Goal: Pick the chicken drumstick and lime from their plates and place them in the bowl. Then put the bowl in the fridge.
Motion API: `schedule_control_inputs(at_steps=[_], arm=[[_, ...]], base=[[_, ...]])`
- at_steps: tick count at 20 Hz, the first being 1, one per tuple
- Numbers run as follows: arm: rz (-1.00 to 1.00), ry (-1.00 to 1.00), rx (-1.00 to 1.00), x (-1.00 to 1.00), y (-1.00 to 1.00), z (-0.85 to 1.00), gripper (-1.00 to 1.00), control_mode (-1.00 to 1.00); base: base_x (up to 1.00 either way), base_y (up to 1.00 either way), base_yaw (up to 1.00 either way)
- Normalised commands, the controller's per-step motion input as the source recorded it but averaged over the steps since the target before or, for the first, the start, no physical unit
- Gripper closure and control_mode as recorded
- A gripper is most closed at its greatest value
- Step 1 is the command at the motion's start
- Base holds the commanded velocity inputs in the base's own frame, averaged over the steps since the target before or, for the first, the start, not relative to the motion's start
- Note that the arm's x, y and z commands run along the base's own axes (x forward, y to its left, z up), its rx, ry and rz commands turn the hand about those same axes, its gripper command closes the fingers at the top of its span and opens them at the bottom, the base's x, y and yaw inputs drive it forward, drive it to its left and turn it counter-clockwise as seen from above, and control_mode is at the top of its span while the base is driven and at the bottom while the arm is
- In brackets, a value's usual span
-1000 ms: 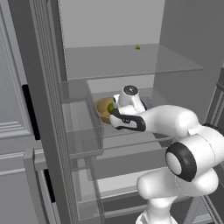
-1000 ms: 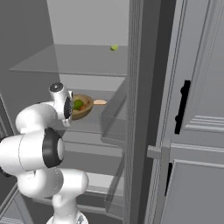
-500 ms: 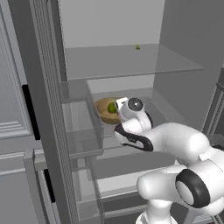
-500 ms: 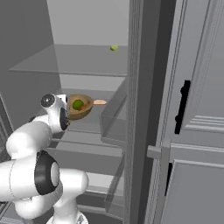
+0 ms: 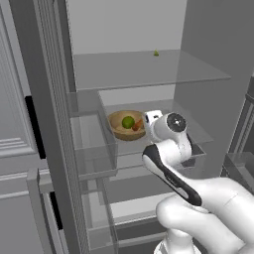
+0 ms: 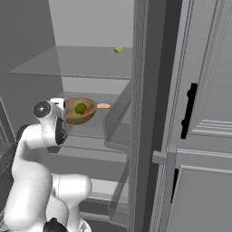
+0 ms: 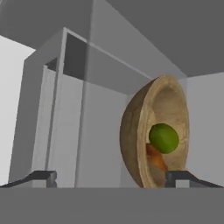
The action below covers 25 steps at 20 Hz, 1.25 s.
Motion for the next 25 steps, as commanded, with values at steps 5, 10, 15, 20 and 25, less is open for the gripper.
schedule_control_inputs(at_steps=[5,10,15,20,25], arm=[[-0.18,0.16,0.06,-0.74,-0.24,0.78,-1.0,-1.0],[-0.31,0.16,0.06,-0.59,-0.4,0.45,-1.0,-1.0],[-0.33,0.02,0.19,-0.39,-0.66,0.33,-1.0,-1.0],[-0.2,-0.04,0.22,-0.34,-0.26,0.58,-1.0,-1.0],[-0.12,-0.03,0.09,-0.37,0.01,0.74,-1.0,-1.0]], base=[[0.0,0.0,0.0],[0.0,0.0,0.0],[0.0,0.0,0.0],[0.0,0.0,0.0],[0.0,0.0,0.0]])
